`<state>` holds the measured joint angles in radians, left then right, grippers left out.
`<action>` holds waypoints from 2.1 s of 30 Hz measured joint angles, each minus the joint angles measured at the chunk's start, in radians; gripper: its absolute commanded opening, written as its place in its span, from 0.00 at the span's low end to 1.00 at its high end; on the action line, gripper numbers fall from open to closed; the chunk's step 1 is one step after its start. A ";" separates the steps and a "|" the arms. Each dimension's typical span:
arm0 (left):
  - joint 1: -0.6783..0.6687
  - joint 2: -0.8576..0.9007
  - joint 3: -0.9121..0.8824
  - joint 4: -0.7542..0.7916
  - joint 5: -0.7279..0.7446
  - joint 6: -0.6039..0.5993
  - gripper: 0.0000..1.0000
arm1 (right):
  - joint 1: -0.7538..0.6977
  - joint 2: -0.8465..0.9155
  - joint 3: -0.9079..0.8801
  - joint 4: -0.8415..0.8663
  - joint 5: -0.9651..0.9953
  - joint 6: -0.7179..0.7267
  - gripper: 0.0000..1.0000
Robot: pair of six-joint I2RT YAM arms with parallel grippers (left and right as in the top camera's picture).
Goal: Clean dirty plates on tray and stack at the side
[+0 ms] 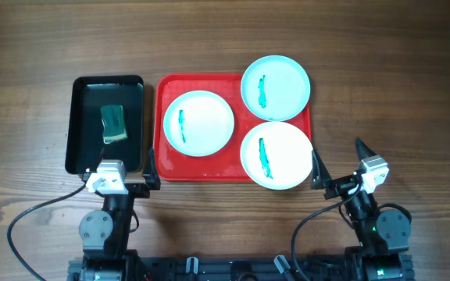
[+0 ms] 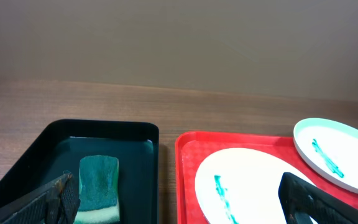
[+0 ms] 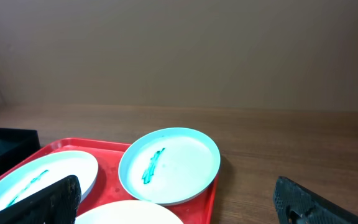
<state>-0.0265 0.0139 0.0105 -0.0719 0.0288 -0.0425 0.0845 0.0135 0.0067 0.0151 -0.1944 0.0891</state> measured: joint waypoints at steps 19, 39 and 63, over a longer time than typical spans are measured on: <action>0.000 0.000 0.000 0.000 0.000 0.000 1.00 | 0.000 0.000 0.000 0.000 0.000 0.000 1.00; 0.000 0.000 0.000 0.000 0.000 0.000 1.00 | 0.000 0.000 0.000 0.000 0.000 0.000 1.00; 0.000 0.000 0.000 0.023 0.009 0.000 1.00 | 0.000 0.000 0.000 0.000 0.000 0.012 1.00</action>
<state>-0.0265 0.0139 0.0101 -0.0486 0.0380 -0.0425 0.0845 0.0135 0.0067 0.0154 -0.1947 0.1009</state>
